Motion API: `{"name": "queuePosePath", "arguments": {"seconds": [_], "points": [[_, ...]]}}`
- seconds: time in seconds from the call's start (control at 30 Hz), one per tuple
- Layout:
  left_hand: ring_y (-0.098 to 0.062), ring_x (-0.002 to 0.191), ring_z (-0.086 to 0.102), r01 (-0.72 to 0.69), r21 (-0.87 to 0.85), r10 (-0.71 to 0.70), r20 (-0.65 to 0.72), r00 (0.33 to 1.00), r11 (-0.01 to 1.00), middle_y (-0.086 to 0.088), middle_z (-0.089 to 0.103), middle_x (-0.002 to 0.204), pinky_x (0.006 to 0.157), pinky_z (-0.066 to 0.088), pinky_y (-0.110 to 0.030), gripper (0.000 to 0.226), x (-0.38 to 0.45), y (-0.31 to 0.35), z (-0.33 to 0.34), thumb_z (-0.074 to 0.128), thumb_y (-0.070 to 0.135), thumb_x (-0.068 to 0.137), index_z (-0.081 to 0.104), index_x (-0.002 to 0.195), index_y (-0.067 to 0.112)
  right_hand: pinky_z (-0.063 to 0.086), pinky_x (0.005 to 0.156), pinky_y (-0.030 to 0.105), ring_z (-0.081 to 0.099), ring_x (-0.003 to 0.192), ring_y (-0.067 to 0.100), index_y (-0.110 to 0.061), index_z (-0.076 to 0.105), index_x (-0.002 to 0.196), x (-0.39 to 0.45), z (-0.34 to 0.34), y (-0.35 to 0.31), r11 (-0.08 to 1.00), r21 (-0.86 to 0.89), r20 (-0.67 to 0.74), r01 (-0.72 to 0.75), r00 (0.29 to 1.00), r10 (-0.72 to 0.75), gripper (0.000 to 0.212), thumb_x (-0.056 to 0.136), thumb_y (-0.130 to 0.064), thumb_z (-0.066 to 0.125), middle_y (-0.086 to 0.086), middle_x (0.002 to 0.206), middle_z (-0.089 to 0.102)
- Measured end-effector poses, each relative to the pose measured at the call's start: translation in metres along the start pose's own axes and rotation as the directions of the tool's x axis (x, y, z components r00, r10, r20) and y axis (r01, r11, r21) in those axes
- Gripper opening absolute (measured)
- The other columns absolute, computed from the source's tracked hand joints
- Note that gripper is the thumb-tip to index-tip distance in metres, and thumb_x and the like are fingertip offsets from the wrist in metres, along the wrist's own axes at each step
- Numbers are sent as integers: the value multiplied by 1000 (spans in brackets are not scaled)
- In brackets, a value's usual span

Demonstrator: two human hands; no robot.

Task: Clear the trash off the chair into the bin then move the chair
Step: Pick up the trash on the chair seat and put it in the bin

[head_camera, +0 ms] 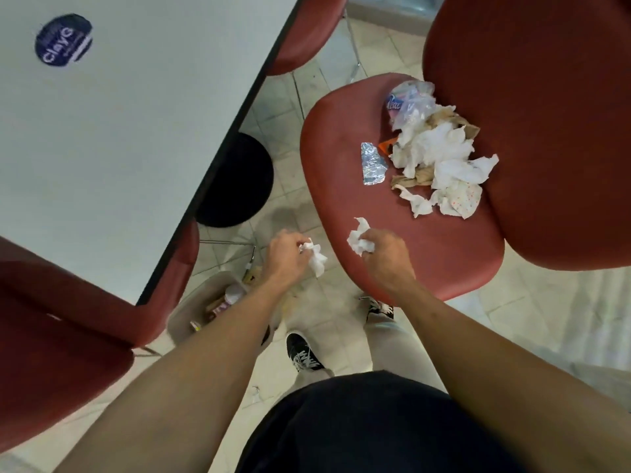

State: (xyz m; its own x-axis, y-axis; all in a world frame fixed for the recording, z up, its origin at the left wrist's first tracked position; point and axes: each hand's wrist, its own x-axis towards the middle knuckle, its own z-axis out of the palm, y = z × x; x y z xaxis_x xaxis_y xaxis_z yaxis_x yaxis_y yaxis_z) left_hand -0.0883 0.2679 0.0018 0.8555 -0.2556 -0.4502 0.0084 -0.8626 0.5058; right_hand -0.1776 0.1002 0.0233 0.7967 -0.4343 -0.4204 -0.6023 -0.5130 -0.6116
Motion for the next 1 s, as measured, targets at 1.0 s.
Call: {"name": "queuePosePath", "arguments": {"seconds": [1.0], "points": [[-24,104,63,431,-328,-495,-140,858,840,-5,70,105,89,48,-30,37,-157,-230,-67,73,29,77,67,113,22,45,91,31,56,111,26,-23,55,133,-119,175,-151,893,-263,457,366,862,-219,49,85,-18,65,10,130,55]]}}
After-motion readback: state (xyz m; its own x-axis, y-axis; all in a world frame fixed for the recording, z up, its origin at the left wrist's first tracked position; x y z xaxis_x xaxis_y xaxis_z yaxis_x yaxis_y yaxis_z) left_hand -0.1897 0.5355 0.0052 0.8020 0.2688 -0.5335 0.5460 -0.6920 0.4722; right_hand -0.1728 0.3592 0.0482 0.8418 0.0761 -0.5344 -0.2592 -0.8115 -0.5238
